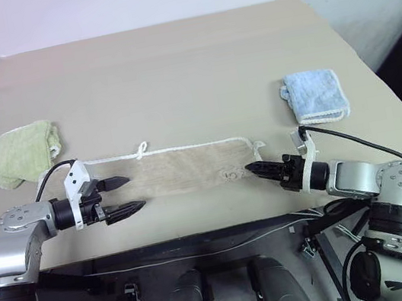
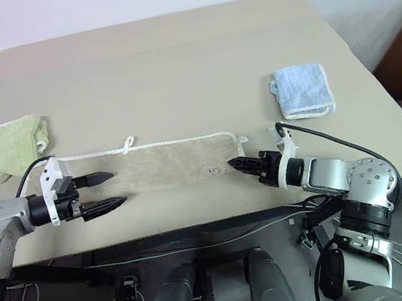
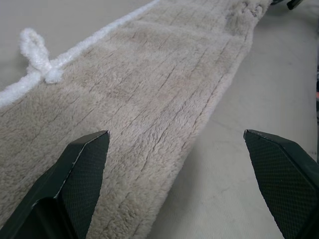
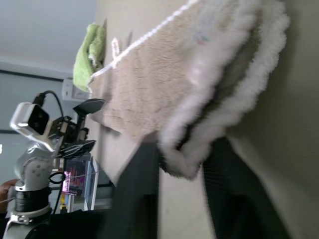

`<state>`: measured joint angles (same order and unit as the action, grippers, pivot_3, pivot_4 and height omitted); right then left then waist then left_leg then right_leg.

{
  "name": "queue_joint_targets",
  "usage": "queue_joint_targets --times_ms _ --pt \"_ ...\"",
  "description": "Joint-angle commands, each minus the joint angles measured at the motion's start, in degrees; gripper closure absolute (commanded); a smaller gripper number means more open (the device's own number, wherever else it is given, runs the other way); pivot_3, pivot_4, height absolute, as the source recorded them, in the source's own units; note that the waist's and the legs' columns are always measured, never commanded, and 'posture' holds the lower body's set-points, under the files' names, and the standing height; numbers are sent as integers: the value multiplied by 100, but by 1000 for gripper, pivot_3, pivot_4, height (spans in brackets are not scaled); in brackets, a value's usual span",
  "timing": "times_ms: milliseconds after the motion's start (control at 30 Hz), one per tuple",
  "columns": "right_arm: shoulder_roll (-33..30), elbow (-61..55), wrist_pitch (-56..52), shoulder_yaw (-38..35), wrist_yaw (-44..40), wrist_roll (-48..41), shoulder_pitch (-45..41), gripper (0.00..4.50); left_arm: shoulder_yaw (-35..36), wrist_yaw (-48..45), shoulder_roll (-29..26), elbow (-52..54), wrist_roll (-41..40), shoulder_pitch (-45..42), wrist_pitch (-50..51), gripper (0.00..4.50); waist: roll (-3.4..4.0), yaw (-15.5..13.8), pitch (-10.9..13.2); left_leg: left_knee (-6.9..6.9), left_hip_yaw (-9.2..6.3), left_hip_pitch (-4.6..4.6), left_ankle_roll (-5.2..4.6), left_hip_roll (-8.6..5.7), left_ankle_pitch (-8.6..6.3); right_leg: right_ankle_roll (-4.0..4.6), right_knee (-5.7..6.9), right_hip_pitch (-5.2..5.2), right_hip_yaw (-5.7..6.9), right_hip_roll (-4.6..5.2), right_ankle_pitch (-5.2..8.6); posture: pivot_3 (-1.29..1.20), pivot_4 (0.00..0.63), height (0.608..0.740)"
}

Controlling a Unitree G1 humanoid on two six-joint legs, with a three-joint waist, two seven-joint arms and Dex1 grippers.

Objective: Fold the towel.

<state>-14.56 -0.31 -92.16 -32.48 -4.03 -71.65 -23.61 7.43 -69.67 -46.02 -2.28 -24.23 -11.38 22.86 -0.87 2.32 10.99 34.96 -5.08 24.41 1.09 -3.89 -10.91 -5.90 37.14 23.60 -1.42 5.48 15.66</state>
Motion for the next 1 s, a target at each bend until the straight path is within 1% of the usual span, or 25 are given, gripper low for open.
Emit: queue_joint_targets --times_ms 33,133,200,267,333,400,500,600,667,867,1000 --pt "-216 -300 -34 -58 56 -773 77 4475 12 73 -23 266 -45 3 -9 0 0 -3 0 0 0 0 0 0 0 1 0 -1 0 0 0 0 150 740" --pt "-564 -236 -27 -40 41 -1083 208 4475 -25 109 -26 292 -21 -33 15 0 0 -25 0 1 0 -1 -1 0 -1 2 -4 -4 1 1 1 0 150 740" --pt "-932 -57 -2 -87 -48 -1190 260 4475 -62 175 -24 397 -53 -97 136 0 0 -31 0 2 1 0 -4 -1 -2 4 -9 -6 2 3 3 0 150 740" --pt "-1396 100 -11 -114 -309 -1191 331 4475 -111 199 -37 482 -69 -147 218 0 2 -47 1 3 3 1 -4 -1 -2 9 -9 -6 1 3 6 0 150 740" --pt "-1839 287 3 -109 -592 -1089 402 4475 -160 209 -70 529 -54 -185 270 0 2 -88 1 5 6 2 -7 -3 -4 12 -11 -7 3 4 8 0 150 740" --pt "-2228 448 150 -5 -799 -760 460 4475 -195 222 -91 547 -56 -255 335 0 2 -129 1 5 8 1 -9 -2 -5 17 -12 -8 5 3 11 0 150 740" --pt "-2588 414 345 179 -1198 -479 479 4475 -238 229 -95 566 -73 -346 427 0 2 -148 2 6 8 1 -10 -1 -5 16 -12 -10 8 2 12 0 150 740" --pt "-2651 256 476 297 -1456 -406 440 4475 -255 230 -88 578 -72 -387 481 0 2 -143 2 6 10 1 -10 -1 -5 14 -13 -11 7 2 13 0 150 740" --pt "-2561 -102 637 469 -1531 -384 314 4475 -276 219 -75 552 -55 -400 463 0 3 -147 2 7 10 2 -11 -1 -6 11 -14 -10 7 3 13 0 150 740" --pt "-2109 -731 981 764 -1260 -624 -234 4475 -226 168 -53 415 -82 -356 349 0 3 -150 3 7 7 2 -11 -1 -6 9 -15 -10 8 3 12 0 150 740" --pt "-1910 -1119 959 1236 -1233 -896 -679 4475 -213 79 -98 260 -11 -229 141 0 3 -154 3 3 6 8 -13 -1 -8 12 -21 -5 4 5 15 0 150 740"
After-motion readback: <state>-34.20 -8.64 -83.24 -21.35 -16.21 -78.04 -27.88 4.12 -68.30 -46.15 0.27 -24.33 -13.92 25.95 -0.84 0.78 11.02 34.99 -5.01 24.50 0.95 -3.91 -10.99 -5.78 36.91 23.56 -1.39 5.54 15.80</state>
